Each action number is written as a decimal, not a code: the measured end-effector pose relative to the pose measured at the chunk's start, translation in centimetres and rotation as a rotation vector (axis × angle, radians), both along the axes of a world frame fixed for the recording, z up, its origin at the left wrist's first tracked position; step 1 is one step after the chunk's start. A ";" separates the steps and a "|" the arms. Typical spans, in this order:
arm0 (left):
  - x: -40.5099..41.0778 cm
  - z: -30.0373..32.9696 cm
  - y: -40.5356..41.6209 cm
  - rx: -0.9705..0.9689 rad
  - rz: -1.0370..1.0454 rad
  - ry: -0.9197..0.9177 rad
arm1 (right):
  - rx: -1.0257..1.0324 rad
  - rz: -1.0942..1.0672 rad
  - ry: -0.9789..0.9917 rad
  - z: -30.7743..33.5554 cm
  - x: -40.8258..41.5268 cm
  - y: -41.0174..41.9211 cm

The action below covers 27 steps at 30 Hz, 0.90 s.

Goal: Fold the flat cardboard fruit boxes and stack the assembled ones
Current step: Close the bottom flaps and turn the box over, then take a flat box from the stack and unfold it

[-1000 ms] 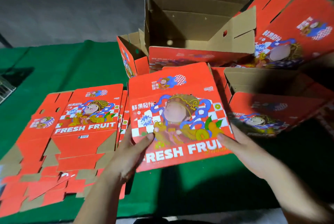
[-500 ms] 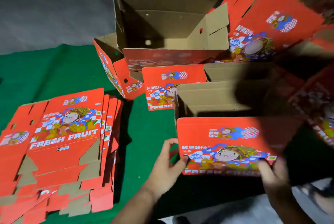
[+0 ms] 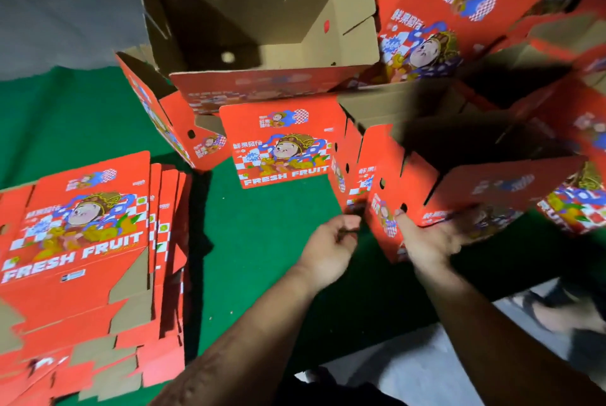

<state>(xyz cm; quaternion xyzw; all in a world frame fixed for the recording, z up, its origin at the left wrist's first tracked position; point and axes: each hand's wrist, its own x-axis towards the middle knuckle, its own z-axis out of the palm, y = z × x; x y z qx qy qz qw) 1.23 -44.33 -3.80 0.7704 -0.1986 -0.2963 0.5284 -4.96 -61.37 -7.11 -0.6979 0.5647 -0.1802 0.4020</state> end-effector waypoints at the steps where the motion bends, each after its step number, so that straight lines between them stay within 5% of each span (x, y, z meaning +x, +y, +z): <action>1: 0.6 -0.3 1.1 -0.018 0.088 0.008 | 0.047 0.021 -0.004 -0.5 0.7 -0.3; 5: 3.4 -0.8 7.9 0.030 0.409 -0.144 | 0.276 -0.130 -0.135 -1.3 2.9 3.6; 8: 5.6 -2.4 16.2 0.383 0.642 -0.458 | 0.471 -0.204 -0.107 -1.8 3.1 8.0; 10: 6.1 -3.4 20.9 0.642 0.798 -0.397 | 0.631 -0.032 -0.076 -2.3 3.4 11.1; 12: 5.4 -4.2 23.3 0.911 0.755 -0.227 | 0.777 0.121 -0.090 -2.0 4.4 14.3; 14: 4.3 -5.2 23.7 1.074 0.531 -0.243 | 0.786 0.292 -0.068 -1.4 5.6 16.9; 20: 2.3 -6.1 20.9 1.051 0.223 -0.452 | 0.881 0.638 0.005 -0.5 8.6 21.2; 23: 1.5 -4.3 20.9 0.532 0.037 -0.364 | 0.872 0.687 0.030 -1.0 9.8 22.9; 25: 1.5 -3.2 22.6 0.455 0.188 -0.523 | 0.821 0.711 0.054 -1.4 10.3 23.5; 27: 1.8 -2.8 25.9 0.590 0.577 -0.656 | 0.772 0.729 0.078 -1.6 10.4 23.3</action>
